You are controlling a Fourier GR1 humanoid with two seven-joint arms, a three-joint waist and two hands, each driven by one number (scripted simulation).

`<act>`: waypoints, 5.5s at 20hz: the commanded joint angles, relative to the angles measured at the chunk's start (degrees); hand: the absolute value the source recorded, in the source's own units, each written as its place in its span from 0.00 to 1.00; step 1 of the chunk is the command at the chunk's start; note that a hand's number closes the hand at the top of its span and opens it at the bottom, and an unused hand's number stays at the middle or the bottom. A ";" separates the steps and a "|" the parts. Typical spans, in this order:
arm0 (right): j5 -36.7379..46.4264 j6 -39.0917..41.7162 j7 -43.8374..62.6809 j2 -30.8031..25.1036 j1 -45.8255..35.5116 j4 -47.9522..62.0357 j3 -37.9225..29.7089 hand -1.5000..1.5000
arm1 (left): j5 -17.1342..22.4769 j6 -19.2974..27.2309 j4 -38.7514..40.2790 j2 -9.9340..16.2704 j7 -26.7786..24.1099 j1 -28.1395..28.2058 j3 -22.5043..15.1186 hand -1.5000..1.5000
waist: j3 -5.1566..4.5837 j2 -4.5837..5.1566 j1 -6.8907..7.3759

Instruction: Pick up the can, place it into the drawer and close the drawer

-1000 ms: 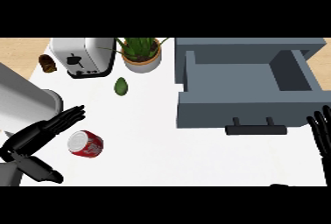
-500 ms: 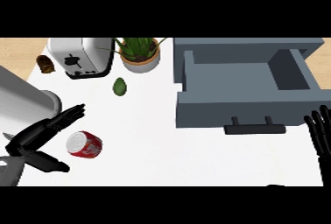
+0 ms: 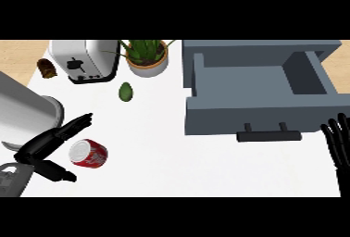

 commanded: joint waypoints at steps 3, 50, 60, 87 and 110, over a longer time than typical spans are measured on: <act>-2.31 -0.31 2.65 -0.91 -2.84 -0.77 -1.81 0.00 | -1.89 -5.52 9.94 -1.02 -11.14 -3.14 -3.37 0.00 | -0.08 0.22 -0.31; -2.89 2.24 3.11 0.83 3.49 -5.89 -2.14 0.00 | 5.44 -7.42 8.71 -8.52 -10.79 -8.15 -14.77 1.00 | 0.18 -0.45 1.06; -4.22 0.65 5.31 0.87 2.39 -6.94 -3.93 0.00 | 25.15 31.10 8.70 -16.52 8.27 -8.70 9.62 1.00 | 0.26 -0.82 2.90; -4.62 3.41 1.43 0.77 3.94 -5.52 -6.78 0.00 | 10.92 61.59 -32.31 -28.53 58.15 -30.24 -10.04 1.00 | 0.19 -0.40 0.44; -2.93 3.17 3.46 1.82 1.19 -5.99 -5.90 0.00 | 26.87 71.73 3.91 -28.58 51.85 -62.13 -16.45 1.00 | 0.21 0.07 -1.20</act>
